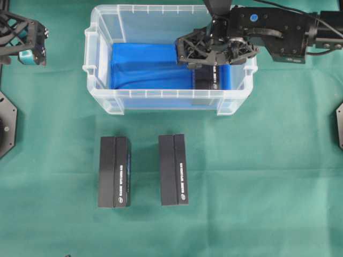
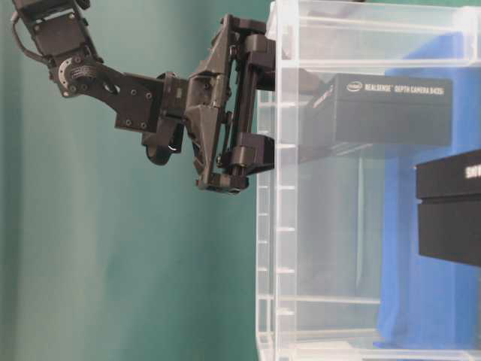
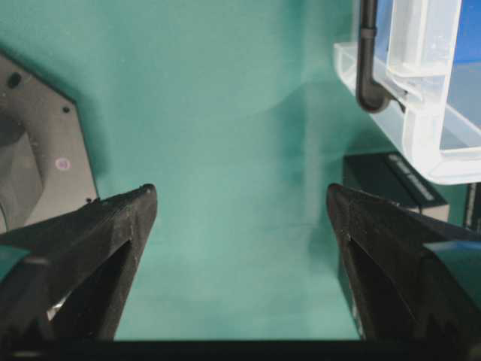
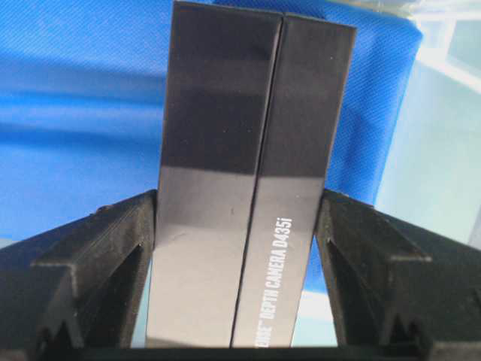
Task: Take out the box from the case.
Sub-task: 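Close the right gripper on the right box pair, then lift the gripped boxes straight up out of the case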
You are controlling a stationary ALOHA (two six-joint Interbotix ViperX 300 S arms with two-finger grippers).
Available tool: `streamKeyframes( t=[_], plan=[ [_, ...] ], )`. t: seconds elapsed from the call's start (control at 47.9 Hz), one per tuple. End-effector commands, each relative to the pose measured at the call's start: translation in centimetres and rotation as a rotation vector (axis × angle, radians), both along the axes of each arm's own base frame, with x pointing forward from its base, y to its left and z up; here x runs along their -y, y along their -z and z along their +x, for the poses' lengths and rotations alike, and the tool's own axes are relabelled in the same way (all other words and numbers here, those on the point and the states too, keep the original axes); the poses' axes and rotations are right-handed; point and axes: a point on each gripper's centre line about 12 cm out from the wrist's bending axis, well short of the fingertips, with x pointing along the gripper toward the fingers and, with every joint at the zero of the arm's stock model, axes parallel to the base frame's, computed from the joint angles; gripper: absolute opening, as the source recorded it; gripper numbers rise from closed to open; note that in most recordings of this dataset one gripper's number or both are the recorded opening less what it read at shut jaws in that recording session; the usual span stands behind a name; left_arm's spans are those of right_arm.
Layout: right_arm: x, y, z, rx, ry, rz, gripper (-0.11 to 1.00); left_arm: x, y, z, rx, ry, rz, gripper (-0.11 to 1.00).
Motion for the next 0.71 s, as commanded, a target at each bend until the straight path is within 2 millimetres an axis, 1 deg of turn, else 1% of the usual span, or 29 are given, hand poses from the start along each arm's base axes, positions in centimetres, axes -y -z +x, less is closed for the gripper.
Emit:
streamKeyframes(
  t=[0.0, 0.209, 0.292, 0.689],
  plan=[
    [-0.1, -1.2, 0.1, 0.018, 0.001, -0.004, 0.67, 0.1, -0.5, 0.1, 0.017, 0.002, 0.006, 0.96],
    [-0.1, -1.6, 0.3, 0.024, 0.005, -0.004, 0.67, 0.1, -0.5, 0.1, 0.017, 0.003, 0.006, 0.96],
    [0.0, -2.1, 0.4, 0.02, 0.009, -0.001, 0.67, 0.0, -0.5, 0.0, 0.017, 0.003, 0.008, 0.96],
    [0.0, -5.7, 0.0, 0.019, 0.02, -0.007, 0.67, 0.0, -0.4, 0.1, 0.017, 0.002, 0.006, 0.96]
  ],
)
